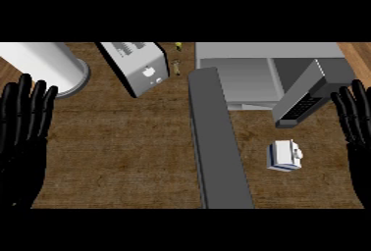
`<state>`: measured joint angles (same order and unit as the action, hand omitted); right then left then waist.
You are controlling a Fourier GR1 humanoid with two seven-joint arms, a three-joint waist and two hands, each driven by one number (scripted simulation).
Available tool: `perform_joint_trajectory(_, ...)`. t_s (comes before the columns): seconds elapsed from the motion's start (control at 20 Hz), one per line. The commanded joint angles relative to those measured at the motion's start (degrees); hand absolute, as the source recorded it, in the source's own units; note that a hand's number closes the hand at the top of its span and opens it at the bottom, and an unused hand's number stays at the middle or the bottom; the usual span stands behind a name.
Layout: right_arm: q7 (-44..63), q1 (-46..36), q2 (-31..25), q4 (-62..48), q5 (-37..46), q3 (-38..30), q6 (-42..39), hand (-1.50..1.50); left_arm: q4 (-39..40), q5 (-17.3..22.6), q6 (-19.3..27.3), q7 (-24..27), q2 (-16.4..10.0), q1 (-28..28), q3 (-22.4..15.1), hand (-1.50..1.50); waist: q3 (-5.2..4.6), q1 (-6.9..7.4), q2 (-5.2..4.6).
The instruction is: Pick up the milk, place it into the microwave and close the microwave
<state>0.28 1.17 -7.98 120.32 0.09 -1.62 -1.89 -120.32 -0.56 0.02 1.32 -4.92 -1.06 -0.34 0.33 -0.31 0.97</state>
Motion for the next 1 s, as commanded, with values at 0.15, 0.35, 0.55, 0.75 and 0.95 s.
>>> perform_joint_trajectory(0.15,-6.19,2.13,3.39,0.34,-1.19,4.1,-2.54,-1.5,1.87,-2.35,1.83,2.99,2.45,3.06,-0.29,-1.5,-0.32,0.37,-0.94)
perform_joint_trajectory(0.35,-1.16,6.73,1.68,4.75,-4.93,7.18,-7.23,-1.5,4.12,0.41,4.61,-0.7,3.67,4.49,3.44,-1.5,-0.33,0.1,-0.83)
perform_joint_trajectory(0.55,-0.19,5.75,0.8,4.41,-6.59,4.24,-8.35,-1.5,-1.86,1.17,3.58,-3.04,4.48,9.79,1.14,-1.5,-0.32,0.36,-0.88)
perform_joint_trajectory(0.75,-0.79,13.43,2.13,9.66,-1.76,7.41,-7.17,-1.5,-9.41,4.65,-0.19,-3.74,2.99,18.38,2.35,-1.5,-0.33,0.43,-0.78)
perform_joint_trajectory(0.95,-0.1,12.86,4.27,9.1,3.18,8.98,-4.75,-1.5,-9.37,5.84,-0.79,-3.86,2.76,16.66,4.22,-1.5,-0.33,0.38,-0.88)
